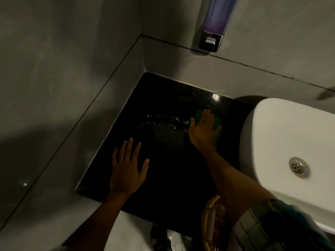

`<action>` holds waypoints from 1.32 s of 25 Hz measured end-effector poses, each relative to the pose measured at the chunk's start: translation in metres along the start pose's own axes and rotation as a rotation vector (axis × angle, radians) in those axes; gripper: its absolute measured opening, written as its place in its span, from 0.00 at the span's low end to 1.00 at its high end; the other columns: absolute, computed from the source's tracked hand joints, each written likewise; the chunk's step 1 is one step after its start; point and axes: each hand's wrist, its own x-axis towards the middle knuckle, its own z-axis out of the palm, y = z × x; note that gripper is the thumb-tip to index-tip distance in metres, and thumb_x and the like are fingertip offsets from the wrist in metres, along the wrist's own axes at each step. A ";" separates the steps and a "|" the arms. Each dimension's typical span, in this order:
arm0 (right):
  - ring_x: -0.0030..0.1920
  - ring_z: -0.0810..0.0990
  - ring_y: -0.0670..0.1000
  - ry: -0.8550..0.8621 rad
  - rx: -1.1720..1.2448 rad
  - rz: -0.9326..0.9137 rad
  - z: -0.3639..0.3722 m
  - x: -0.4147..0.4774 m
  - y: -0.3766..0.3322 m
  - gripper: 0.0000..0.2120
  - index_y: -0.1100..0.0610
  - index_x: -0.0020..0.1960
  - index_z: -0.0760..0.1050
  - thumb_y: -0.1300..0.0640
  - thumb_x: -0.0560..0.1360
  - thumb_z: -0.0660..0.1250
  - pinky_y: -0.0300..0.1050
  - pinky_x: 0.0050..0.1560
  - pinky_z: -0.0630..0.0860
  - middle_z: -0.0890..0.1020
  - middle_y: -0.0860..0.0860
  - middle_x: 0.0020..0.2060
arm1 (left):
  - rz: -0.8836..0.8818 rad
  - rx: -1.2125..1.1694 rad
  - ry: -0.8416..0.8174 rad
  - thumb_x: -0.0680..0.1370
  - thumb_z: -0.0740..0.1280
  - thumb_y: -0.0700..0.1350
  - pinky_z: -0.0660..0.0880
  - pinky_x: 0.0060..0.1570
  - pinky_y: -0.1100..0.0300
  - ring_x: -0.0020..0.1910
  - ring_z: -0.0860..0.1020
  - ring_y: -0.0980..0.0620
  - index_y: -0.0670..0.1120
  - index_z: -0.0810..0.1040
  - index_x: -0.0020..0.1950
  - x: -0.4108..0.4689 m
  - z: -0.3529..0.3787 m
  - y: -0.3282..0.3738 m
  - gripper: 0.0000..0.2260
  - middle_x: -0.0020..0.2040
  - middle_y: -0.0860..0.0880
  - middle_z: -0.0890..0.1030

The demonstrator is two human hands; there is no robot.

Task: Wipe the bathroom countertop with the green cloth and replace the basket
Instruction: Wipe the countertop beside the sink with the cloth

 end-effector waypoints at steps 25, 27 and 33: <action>0.76 0.60 0.50 -0.121 -0.226 -0.774 0.045 -0.101 -0.039 0.27 0.49 0.76 0.57 0.45 0.77 0.51 0.66 0.69 0.58 0.63 0.49 0.76 | -0.031 -0.007 0.035 0.79 0.49 0.53 0.52 0.76 0.45 0.78 0.56 0.47 0.44 0.61 0.76 0.001 -0.011 0.002 0.27 0.78 0.44 0.61; 0.75 0.62 0.50 -0.087 -0.245 -0.744 0.045 -0.145 -0.007 0.28 0.49 0.75 0.58 0.45 0.76 0.52 0.67 0.69 0.58 0.65 0.49 0.75 | -0.013 -0.016 0.035 0.79 0.48 0.52 0.52 0.76 0.45 0.78 0.57 0.46 0.43 0.61 0.75 -0.002 -0.014 0.004 0.27 0.78 0.44 0.61; 0.78 0.44 0.53 -0.042 -0.125 -0.066 0.024 -0.088 0.033 0.28 0.48 0.77 0.46 0.45 0.80 0.48 0.71 0.70 0.44 0.49 0.51 0.79 | -0.008 -0.054 0.031 0.79 0.50 0.52 0.51 0.77 0.44 0.78 0.54 0.47 0.44 0.60 0.76 -0.002 -0.012 0.004 0.26 0.79 0.45 0.59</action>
